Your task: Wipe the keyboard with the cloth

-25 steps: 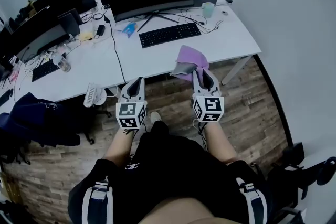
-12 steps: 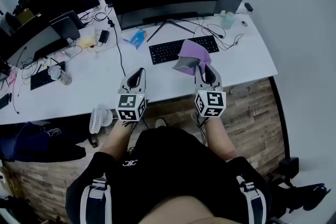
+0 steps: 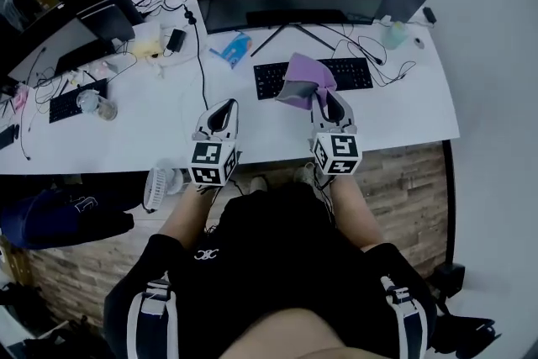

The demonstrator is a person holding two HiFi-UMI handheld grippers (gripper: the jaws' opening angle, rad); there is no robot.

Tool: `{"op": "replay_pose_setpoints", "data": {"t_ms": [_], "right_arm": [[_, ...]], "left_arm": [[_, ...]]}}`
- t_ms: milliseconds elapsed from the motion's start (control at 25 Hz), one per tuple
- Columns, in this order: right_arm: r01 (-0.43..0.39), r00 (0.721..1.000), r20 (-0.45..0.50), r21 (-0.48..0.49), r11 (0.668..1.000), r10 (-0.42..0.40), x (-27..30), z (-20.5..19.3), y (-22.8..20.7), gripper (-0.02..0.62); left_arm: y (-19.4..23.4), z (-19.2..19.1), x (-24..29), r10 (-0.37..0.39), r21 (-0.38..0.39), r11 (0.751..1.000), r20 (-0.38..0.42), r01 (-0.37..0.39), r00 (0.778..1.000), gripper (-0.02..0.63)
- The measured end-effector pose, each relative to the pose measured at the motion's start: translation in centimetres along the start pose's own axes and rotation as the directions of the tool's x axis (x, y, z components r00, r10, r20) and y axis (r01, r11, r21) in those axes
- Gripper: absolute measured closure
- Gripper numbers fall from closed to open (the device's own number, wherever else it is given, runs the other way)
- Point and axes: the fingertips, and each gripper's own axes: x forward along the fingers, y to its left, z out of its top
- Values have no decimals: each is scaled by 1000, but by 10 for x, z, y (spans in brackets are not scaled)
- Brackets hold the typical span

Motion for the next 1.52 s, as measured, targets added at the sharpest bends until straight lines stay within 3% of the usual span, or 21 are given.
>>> {"op": "replay_pose_setpoints", "data": {"t_ms": [440, 920, 1240, 1520], "right_arm": [[-231, 971, -63, -26, 973, 229, 90, -24, 32, 503], [-409, 890, -230, -23, 912, 393, 170, -92, 60, 503], [-450, 837, -363, -32, 893, 409, 212, -143, 68, 503], [-458, 782, -507, -70, 886, 363, 234, -191, 70, 503]], "left_arm": [[47, -12, -15, 192, -76, 978, -16, -192, 981, 592], [78, -29, -82, 437, -151, 886, -45, -438, 898, 592], [83, -42, -118, 542, -182, 818, -77, -546, 837, 592], [89, -47, -122, 577, -186, 790, -97, -584, 811, 592]]}}
